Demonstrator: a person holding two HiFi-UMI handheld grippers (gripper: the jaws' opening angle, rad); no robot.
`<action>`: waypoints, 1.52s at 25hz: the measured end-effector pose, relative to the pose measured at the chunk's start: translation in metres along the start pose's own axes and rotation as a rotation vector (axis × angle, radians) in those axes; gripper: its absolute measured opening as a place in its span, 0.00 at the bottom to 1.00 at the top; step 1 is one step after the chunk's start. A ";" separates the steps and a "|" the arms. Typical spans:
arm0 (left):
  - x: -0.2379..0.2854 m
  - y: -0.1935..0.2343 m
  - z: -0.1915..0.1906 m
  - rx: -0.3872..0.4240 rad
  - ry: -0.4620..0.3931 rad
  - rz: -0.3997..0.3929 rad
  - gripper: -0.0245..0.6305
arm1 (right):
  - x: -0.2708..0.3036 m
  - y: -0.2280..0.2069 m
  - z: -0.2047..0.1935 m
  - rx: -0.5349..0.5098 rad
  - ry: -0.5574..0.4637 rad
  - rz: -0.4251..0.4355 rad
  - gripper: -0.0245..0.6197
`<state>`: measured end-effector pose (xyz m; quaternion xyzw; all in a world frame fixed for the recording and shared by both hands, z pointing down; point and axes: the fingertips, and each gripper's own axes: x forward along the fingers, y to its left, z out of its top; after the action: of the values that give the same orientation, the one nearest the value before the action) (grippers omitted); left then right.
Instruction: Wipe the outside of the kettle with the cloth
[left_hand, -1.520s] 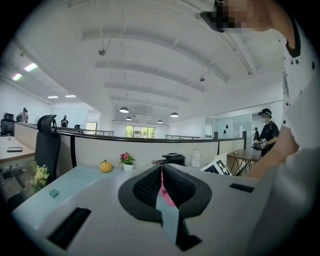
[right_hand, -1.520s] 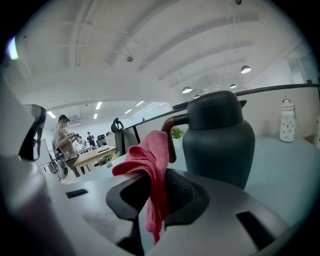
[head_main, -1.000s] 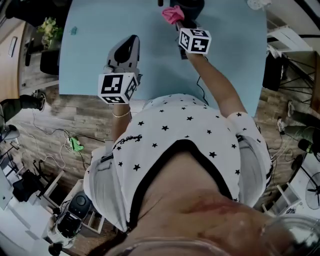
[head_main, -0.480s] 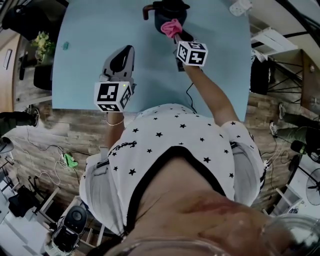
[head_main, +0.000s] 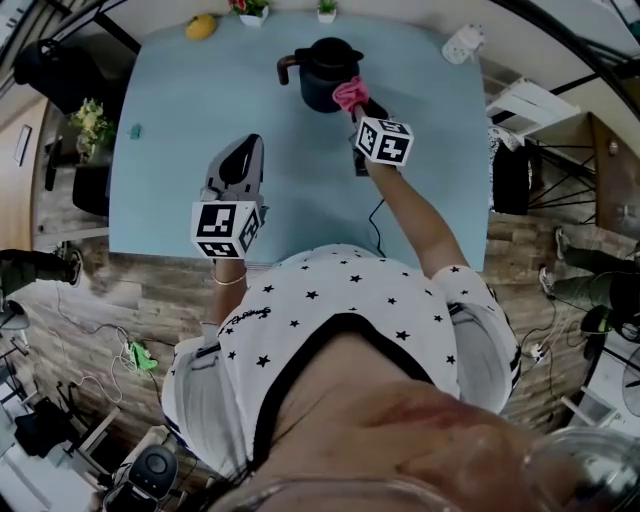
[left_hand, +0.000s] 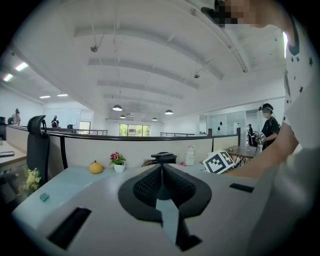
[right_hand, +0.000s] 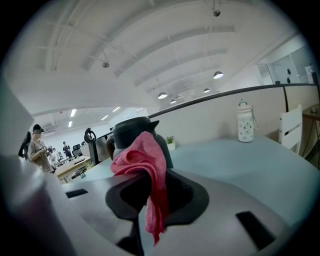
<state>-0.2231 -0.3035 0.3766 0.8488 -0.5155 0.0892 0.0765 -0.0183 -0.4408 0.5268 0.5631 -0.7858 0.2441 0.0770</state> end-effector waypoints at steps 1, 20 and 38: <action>0.001 0.000 0.000 0.000 0.002 0.001 0.09 | 0.000 -0.004 0.001 0.008 -0.003 -0.008 0.15; 0.010 0.002 -0.002 -0.004 0.022 0.004 0.09 | -0.008 -0.032 0.012 0.074 -0.057 -0.024 0.15; 0.004 0.016 -0.008 -0.042 0.017 0.009 0.09 | 0.013 0.131 -0.060 -0.203 0.107 0.282 0.15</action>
<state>-0.2359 -0.3128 0.3864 0.8439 -0.5205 0.0858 0.0979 -0.1531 -0.3913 0.5458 0.4228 -0.8724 0.2013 0.1401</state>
